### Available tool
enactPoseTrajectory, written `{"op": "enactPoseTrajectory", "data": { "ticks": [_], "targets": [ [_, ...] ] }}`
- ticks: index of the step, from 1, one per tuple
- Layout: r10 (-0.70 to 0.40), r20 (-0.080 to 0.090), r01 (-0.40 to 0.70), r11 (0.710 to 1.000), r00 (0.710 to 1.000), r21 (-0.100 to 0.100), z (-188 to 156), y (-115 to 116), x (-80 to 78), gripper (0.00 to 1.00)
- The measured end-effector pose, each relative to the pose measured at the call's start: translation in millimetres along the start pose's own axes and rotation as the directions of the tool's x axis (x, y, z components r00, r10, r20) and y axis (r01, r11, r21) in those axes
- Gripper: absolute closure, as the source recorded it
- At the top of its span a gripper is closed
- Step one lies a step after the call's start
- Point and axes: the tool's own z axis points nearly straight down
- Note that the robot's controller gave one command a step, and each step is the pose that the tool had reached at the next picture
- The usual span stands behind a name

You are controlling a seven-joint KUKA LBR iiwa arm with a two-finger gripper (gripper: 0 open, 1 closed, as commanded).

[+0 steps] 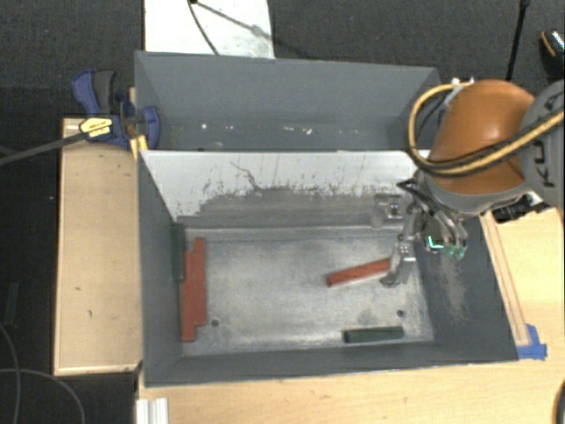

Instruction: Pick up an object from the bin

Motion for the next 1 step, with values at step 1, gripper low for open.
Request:
{"op": "enactPoseTrajectory", "data": {
  "ticks": [1],
  "targets": [
    [-0.014,0.001,0.014,1.000,1.000,0.000,117.0,-4.1,-24.6,0.00]
  ]
}}
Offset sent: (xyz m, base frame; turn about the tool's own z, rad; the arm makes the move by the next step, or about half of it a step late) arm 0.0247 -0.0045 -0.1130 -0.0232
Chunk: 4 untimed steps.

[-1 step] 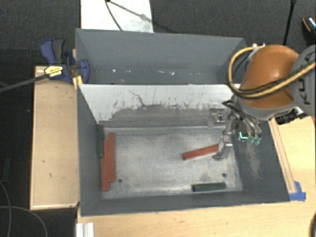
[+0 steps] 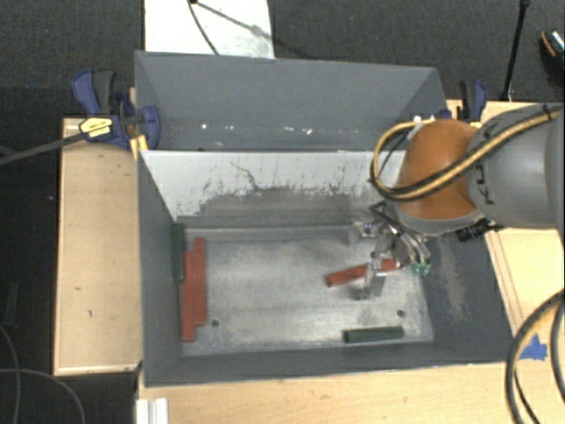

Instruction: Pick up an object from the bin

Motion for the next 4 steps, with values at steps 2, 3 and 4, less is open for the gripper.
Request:
{"op": "enactPoseTrajectory", "data": {
  "ticks": [2,3,4],
  "targets": [
    [0.022,0.005,-0.022,1.000,1.000,0.000,-5.4,27.3,16.5,1.00],
    [-0.102,0.011,0.102,0.995,0.995,0.002,-58.0,15.3,19.6,1.00],
    [-0.092,0.016,0.092,0.996,0.996,0.002,-181.2,19.5,11.8,1.00]
  ]
}}
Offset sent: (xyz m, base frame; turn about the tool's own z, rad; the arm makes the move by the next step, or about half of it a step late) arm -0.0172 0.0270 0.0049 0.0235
